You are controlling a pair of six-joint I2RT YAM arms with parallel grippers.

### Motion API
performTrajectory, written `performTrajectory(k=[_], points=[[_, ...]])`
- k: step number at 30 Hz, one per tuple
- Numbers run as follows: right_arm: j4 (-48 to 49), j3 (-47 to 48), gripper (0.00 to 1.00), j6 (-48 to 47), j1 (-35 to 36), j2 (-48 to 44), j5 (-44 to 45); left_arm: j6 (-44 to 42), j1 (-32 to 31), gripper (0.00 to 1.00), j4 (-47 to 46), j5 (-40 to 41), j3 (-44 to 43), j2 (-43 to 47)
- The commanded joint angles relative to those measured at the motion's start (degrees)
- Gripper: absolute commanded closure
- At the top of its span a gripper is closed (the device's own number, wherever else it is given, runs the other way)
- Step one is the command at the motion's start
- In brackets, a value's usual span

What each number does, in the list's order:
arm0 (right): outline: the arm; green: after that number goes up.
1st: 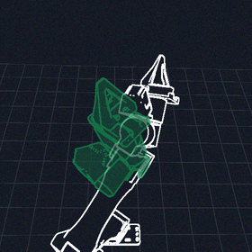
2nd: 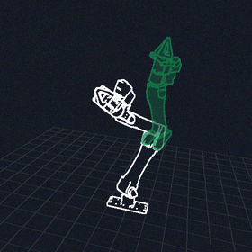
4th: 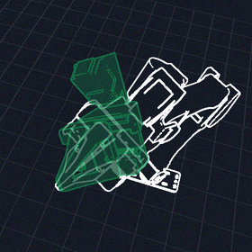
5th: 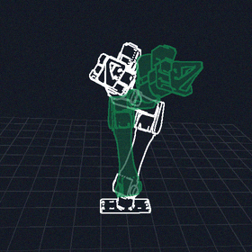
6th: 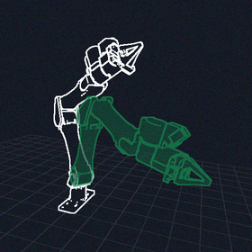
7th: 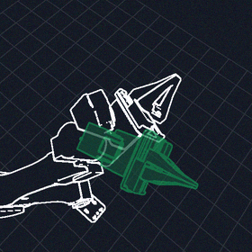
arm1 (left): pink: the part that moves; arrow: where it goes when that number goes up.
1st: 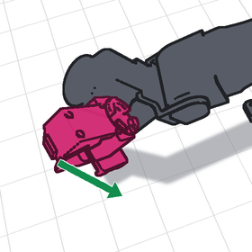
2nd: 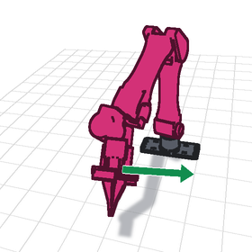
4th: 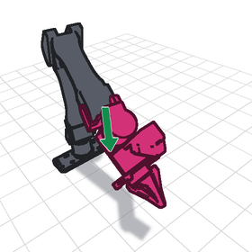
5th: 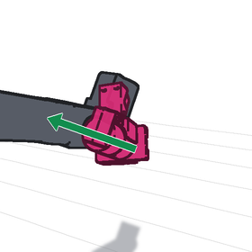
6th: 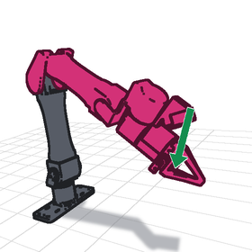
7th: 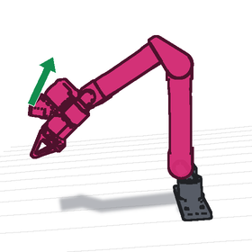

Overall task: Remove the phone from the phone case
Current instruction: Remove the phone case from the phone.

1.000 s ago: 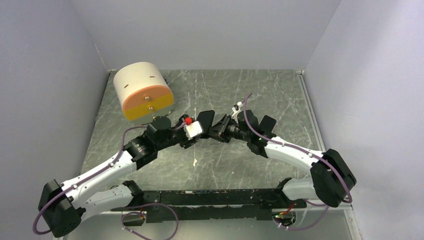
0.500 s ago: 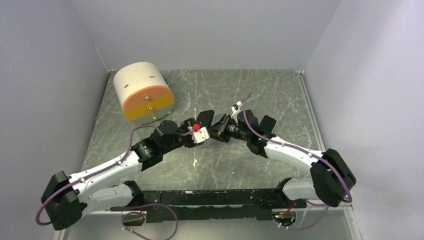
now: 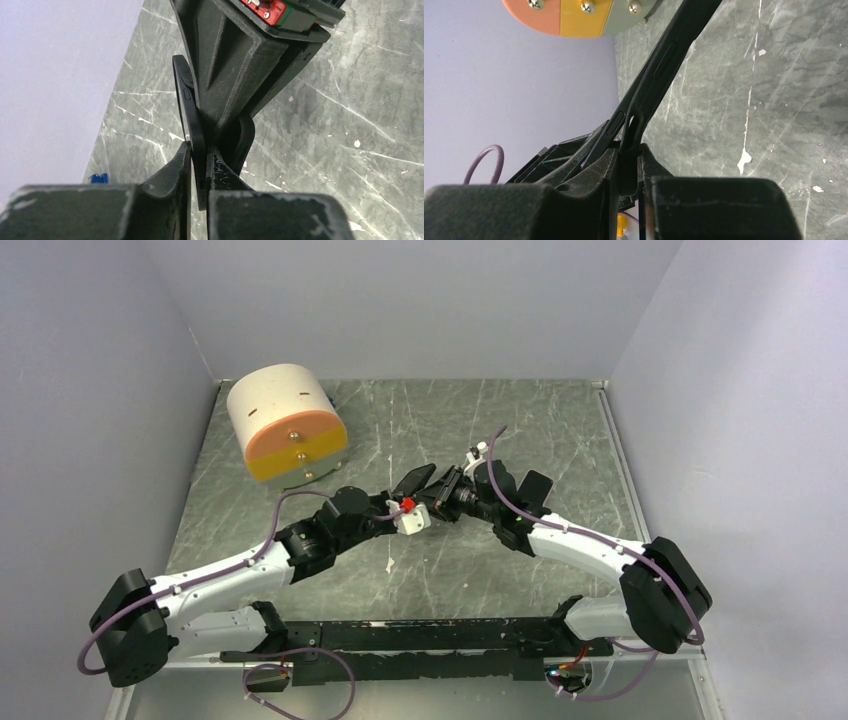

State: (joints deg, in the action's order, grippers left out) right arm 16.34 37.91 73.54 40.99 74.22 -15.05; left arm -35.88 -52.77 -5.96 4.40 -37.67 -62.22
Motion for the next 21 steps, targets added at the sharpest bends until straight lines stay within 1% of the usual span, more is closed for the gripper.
performTrajectory(k=[1,5,11,14,21], points=[[5.7,1.9,1.00,-0.8,1.3,-0.9,-0.4,-0.2,0.1,0.97,1.9,2.8,-2.3,1.5],[4.4,2.1,1.00,0.2,1.2,1.0,4.3,2.3,-0.5,0.97,3.5,0.4,-2.8,3.6],[3.3,4.5,1.00,1.9,0.6,6.1,8.4,3.8,-1.5,0.98,5.2,0.6,-3.5,5.1],[4.2,6.0,1.00,2.1,-0.1,8.7,9.3,4.7,-1.7,0.97,5.9,1.0,-3.9,6.1],[3.0,10.3,1.00,-0.5,-2.5,14.3,10.6,7.6,-1.8,0.98,9.1,2.7,-5.8,9.3]])
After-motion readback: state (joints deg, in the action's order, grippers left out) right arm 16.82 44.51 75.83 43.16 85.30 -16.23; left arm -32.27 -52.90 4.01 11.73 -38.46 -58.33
